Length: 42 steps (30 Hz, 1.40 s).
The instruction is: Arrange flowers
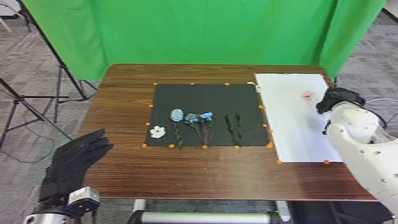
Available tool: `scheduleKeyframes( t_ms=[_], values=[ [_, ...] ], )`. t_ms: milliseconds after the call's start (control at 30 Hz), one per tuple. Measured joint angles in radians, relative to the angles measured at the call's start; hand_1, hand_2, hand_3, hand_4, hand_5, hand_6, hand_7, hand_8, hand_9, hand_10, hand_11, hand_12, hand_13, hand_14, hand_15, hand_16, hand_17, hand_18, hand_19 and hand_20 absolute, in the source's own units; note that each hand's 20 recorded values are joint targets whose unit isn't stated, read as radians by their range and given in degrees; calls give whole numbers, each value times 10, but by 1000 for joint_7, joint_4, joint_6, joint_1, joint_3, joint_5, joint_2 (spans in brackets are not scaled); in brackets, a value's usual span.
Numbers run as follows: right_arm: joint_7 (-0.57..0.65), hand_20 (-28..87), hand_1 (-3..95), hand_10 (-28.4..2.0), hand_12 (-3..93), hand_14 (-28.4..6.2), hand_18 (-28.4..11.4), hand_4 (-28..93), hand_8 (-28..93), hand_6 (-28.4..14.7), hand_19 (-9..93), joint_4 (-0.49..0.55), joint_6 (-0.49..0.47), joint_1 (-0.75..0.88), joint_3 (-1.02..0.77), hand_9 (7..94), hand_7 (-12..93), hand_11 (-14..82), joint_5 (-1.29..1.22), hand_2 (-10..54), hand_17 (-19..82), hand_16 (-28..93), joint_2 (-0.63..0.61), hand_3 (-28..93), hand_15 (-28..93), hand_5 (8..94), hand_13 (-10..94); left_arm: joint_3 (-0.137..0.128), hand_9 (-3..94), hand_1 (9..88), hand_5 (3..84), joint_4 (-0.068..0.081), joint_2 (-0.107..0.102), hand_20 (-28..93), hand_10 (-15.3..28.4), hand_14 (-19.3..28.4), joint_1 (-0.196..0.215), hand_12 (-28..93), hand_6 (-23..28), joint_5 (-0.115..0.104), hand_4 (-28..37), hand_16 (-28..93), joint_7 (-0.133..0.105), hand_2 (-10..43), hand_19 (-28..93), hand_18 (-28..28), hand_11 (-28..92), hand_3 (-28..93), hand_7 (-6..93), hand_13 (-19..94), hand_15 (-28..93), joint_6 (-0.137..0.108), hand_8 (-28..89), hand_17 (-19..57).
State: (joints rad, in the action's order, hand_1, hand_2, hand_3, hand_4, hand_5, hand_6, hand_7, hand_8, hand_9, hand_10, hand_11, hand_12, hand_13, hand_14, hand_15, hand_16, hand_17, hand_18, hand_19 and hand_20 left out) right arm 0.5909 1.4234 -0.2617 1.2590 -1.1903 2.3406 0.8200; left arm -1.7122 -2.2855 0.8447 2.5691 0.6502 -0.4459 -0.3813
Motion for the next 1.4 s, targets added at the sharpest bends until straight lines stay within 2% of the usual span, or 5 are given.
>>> scheduleKeyframes(
  t_ms=[133,433,733,1067,1400],
  values=[
    [3,342,537,-44,391,-31,-216,-282,-19,25,817,-13,68,1,21,879,315,143,24,-86,268,328,-1,750,640,764,699,-1,390,273,464,0,11,120,222,284,0,90,141,7,-131,-129,9,61,564,212,368,828,147,284,602,2,-87,-97],
    [7,357,540,-48,403,-32,-233,-283,11,14,822,-2,172,15,77,897,291,148,54,-94,277,346,-33,771,640,790,714,-8,390,273,464,0,20,120,221,284,2,91,142,13,-131,-128,22,60,564,212,369,829,147,285,603,5,-87,-97],
    [-3,355,544,-50,404,-38,-240,-283,20,7,834,134,316,-44,210,898,273,147,51,-95,281,345,-97,777,648,799,715,-29,390,274,465,-7,26,121,223,284,17,90,141,18,-133,-128,31,61,564,213,368,830,147,284,602,7,-86,-97],
    [-116,350,543,-51,405,-37,-237,-283,23,7,833,176,310,-212,334,896,269,148,52,-95,277,343,9,777,649,798,713,-35,390,274,464,-9,34,120,223,284,18,90,142,30,-133,-129,50,62,564,212,368,829,147,285,603,9,-87,-97],
    [-147,347,541,-53,405,-35,-234,-283,22,9,831,145,295,-185,370,895,271,148,131,-95,274,342,195,776,648,795,711,-40,392,274,465,-9,38,120,222,284,10,91,141,34,-130,-129,63,62,564,213,368,829,147,285,603,19,-87,-97]
  ],
)
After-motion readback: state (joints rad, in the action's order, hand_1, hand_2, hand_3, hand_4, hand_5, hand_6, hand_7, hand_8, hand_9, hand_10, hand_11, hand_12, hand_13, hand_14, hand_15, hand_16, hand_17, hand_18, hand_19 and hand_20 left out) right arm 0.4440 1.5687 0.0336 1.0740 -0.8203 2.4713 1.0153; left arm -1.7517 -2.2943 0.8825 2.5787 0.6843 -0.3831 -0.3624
